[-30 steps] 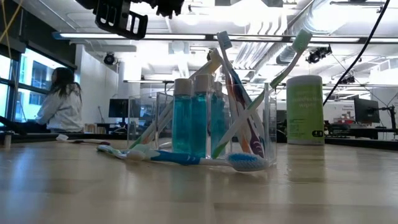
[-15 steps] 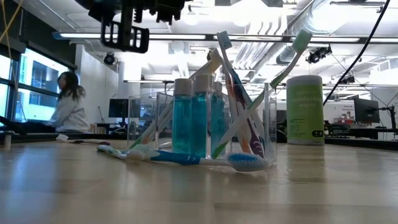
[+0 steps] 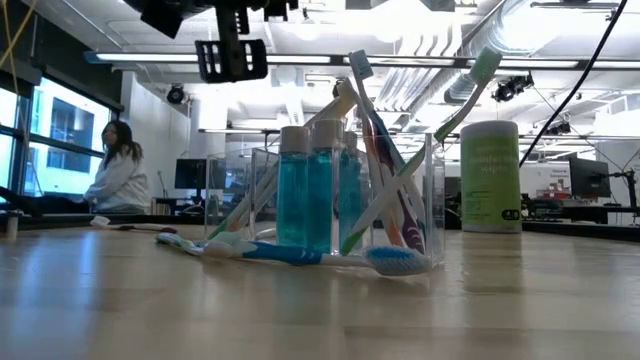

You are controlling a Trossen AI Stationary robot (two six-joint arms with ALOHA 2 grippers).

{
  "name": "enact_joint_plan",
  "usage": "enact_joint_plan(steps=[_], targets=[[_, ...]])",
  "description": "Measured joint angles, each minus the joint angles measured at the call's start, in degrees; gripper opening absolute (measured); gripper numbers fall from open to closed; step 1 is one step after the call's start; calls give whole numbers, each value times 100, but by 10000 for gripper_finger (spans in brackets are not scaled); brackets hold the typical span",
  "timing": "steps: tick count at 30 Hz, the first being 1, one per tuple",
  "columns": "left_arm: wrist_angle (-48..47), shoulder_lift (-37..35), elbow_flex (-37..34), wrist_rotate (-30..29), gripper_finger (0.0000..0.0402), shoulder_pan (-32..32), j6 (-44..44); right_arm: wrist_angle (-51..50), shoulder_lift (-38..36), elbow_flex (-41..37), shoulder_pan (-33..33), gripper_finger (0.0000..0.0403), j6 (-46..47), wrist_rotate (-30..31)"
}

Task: Pick & Place toothbrushing station
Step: Put the orange toothbrush into the transparent organizer

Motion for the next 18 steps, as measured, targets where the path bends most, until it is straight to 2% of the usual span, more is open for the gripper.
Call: enact_joint_plan(steps=[5,9,13,16,18], targets=[[-844,-395,-8,-937,6,23,1106,459,-19,1,347,209,53,179],[-1548,-904,-15,-2198,6,-1,2292,468,-19,1,515,207,424,142],[-1713,-1285,-14,-3510,6,-175,3232,442,-19,1,545,200,835,57],[-1232,-1380,-195,-4365,6,-351,3749,274,-23,1,544,195,1175,-25],[-479,-1364,-526,-4568,6,-434,4019,134,-23,1,544,191,1385,-37]])
